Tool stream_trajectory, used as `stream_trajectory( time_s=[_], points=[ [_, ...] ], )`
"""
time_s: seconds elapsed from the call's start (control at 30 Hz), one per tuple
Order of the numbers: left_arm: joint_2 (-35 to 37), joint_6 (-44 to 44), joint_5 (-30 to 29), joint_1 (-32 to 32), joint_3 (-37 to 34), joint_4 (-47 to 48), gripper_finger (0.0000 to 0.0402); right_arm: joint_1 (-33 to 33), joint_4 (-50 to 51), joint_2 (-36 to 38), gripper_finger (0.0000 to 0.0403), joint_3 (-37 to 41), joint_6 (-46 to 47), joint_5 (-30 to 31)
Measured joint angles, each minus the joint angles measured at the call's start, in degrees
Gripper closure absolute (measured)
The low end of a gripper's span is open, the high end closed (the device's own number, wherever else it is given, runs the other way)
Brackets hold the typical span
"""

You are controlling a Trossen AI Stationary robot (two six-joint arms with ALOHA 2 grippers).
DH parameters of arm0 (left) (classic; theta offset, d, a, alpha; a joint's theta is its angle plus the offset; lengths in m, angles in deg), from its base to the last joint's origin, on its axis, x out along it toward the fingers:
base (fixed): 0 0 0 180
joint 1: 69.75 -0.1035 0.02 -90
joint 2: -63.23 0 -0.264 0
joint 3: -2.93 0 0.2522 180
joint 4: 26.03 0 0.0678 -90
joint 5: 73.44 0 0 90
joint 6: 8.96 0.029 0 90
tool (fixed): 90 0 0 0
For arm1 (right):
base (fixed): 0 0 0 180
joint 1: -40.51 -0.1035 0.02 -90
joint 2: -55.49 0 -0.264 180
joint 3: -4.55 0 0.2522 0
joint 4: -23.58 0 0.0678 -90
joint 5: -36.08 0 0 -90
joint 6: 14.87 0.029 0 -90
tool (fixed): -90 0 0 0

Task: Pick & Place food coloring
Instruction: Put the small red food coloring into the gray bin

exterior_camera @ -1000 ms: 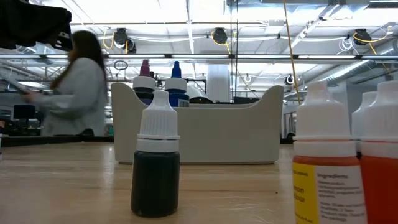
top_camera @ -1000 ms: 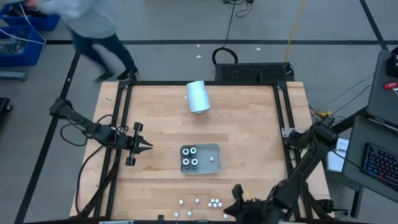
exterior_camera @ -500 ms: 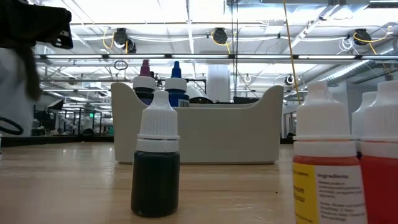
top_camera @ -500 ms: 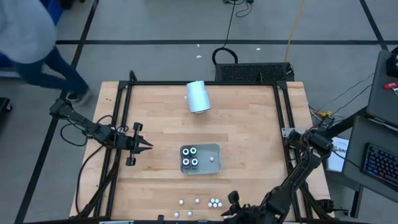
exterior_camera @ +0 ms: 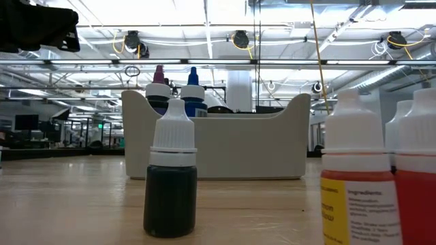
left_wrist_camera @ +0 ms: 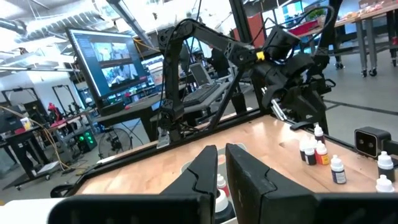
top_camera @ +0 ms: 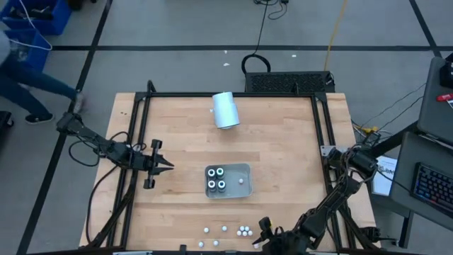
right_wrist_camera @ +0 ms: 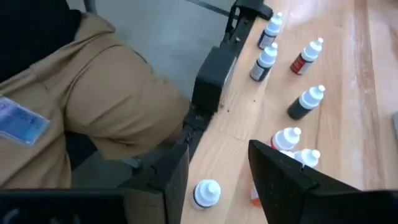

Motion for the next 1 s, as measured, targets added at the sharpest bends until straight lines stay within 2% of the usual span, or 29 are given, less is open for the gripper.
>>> stream_trajectory(
  time_s=[0.33, 0.47, 0.8, 1.0],
  points=[
    [0.0, 0.0, 0.0, 0.0, 0.0, 0.0, 0.0360, 0.8, -6.9, 0.0, 0.0263, 6.1, 2.3, -0.2],
    [0.0, -0.4, 0.0, 0.0, 0.0, 0.0, 0.0360, 0.7, -10.5, 0.0, 0.0263, 8.0, 3.0, -2.5],
    [0.0, -0.5, 0.0, 0.0, 0.0, 0.0, 0.0360, 0.7, -12.9, 0.0, 0.0264, 8.9, 3.0, -3.0],
    [0.0, -0.5, 0.0, 0.0, 0.0, 0.1, 0.0360, 0.7, -15.0, -3.0, 0.0264, 8.9, 3.8, -3.1]
  ],
)
